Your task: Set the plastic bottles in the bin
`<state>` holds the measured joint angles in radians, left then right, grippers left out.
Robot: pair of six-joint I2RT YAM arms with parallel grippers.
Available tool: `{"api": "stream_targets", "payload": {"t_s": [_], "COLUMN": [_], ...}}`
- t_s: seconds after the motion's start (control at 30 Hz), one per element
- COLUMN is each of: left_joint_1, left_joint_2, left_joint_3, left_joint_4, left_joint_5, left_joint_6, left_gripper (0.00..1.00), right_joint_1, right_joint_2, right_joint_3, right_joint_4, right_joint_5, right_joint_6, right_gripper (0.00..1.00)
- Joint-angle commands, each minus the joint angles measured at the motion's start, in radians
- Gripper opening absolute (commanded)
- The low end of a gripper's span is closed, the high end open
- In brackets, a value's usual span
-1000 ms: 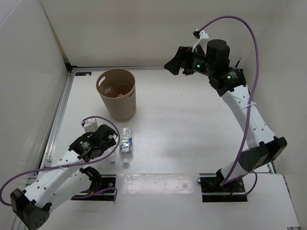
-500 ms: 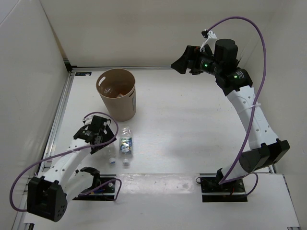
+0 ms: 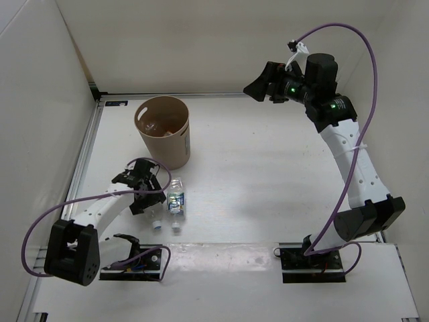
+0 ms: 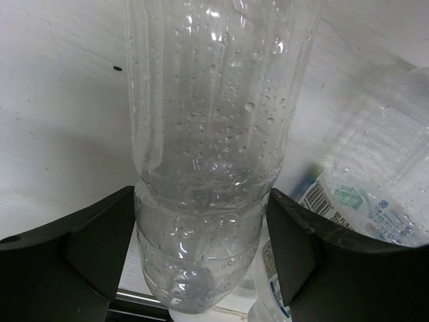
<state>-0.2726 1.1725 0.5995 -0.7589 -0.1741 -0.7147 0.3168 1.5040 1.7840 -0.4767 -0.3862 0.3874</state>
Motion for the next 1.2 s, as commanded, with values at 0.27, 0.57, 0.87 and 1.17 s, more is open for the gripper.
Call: {"api": "stream_targets", "payload": {"t_s": [0.27, 0.57, 0.87, 1.17], "left_joint_1": [0.010, 0.012, 0.004, -0.117], "left_joint_2": [-0.111, -0.332, -0.294, -0.065], "left_joint_3": [0.051, 0.285, 0.734, 1.100], "left_joint_4": [-0.068, -0.295, -0.301, -0.108], "left_joint_5": [-0.034, -0.246, -0.481, -0.593], "left_joint_6": [-0.031, -0.078, 0.070, 0.293], "left_gripper": [0.49, 0.39, 0.39, 0.42], "right_joint_1": [-0.005, -0.016, -0.024, -0.031], "right_joint_2": [-0.001, 0.009, 0.019, 0.010], "right_joint_3": [0.008, -0.005, -0.009, -0.012], "right_joint_4": [0.013, 0.027, 0.055, 0.070], "right_joint_5": [-0.039, -0.054, -0.094, -0.114], "right_joint_6": [0.034, 0.050, 0.065, 0.071], "right_gripper": [0.90, 0.90, 0.90, 0.90]}}
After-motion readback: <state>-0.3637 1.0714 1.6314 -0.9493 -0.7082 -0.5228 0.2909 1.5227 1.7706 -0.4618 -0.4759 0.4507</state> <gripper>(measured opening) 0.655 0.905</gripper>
